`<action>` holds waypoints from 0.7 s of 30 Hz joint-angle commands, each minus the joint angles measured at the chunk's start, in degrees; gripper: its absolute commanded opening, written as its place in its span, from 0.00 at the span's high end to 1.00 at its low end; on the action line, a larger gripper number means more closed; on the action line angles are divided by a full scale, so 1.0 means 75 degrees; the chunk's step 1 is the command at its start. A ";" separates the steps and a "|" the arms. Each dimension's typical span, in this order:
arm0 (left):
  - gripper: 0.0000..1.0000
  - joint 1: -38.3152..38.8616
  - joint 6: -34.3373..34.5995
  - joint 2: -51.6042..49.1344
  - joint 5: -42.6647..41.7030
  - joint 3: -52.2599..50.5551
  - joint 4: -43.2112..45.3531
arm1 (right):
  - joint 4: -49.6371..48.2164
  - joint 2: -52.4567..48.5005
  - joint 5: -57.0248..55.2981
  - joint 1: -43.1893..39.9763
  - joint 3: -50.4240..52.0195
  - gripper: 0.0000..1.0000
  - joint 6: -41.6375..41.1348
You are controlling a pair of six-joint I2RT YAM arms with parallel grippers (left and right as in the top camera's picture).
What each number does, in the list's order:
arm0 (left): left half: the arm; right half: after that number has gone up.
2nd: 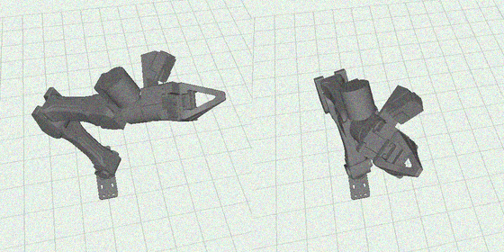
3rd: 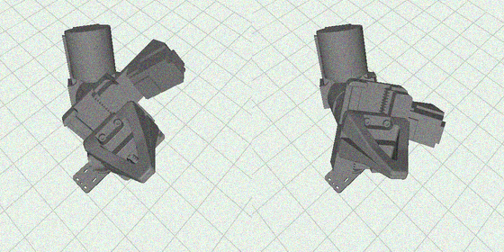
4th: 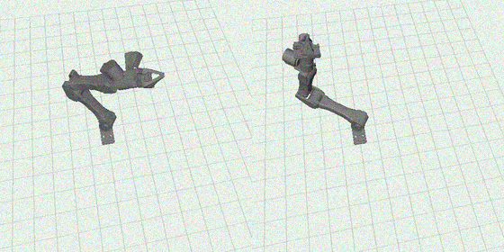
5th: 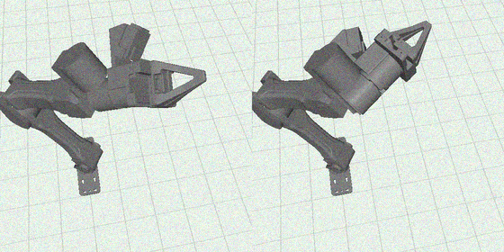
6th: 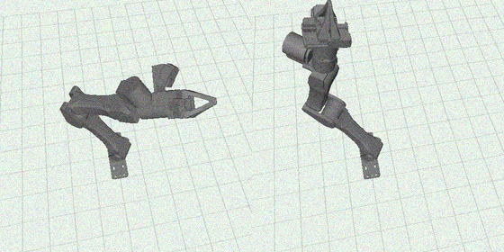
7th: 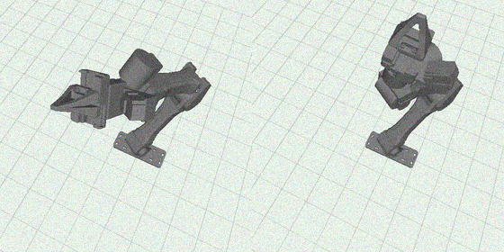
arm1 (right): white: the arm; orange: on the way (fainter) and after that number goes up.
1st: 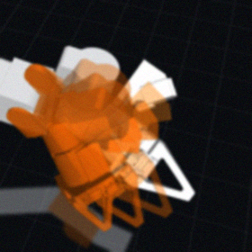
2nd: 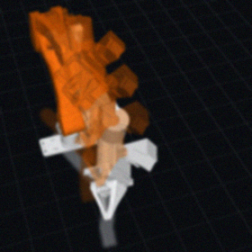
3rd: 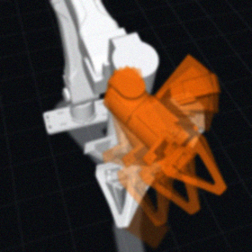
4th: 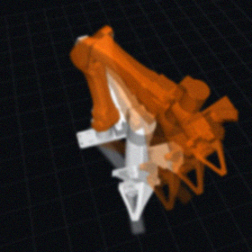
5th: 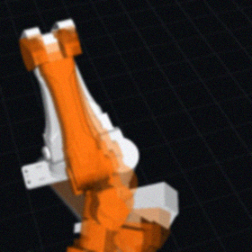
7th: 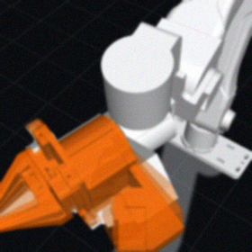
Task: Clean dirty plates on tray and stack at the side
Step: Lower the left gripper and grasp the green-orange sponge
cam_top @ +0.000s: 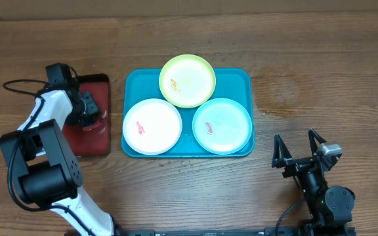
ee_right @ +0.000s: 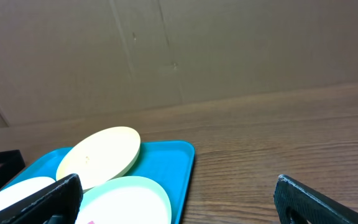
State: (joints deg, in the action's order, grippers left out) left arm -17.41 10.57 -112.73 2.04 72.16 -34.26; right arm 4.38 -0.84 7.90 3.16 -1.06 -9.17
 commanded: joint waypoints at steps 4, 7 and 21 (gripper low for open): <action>0.00 -0.0026 0.0399 0.0388 -0.0423 0.0157 -0.1035 | -0.0026 0.0082 -0.0076 0.0041 0.0079 0.00 0.0026; 0.00 -0.0026 0.0417 0.0388 -0.0417 0.0157 -0.1376 | -0.0026 0.0082 -0.0076 0.0041 0.0079 0.00 0.0026; 0.96 -0.0047 0.0280 0.0391 -0.0020 0.0163 -0.1113 | -0.0026 0.0082 -0.0076 0.0041 0.0079 0.00 0.0026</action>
State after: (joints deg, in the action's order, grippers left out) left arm -17.41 13.15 -111.11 0.64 72.38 -42.78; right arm 4.40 -0.84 7.90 3.16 -1.06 -9.19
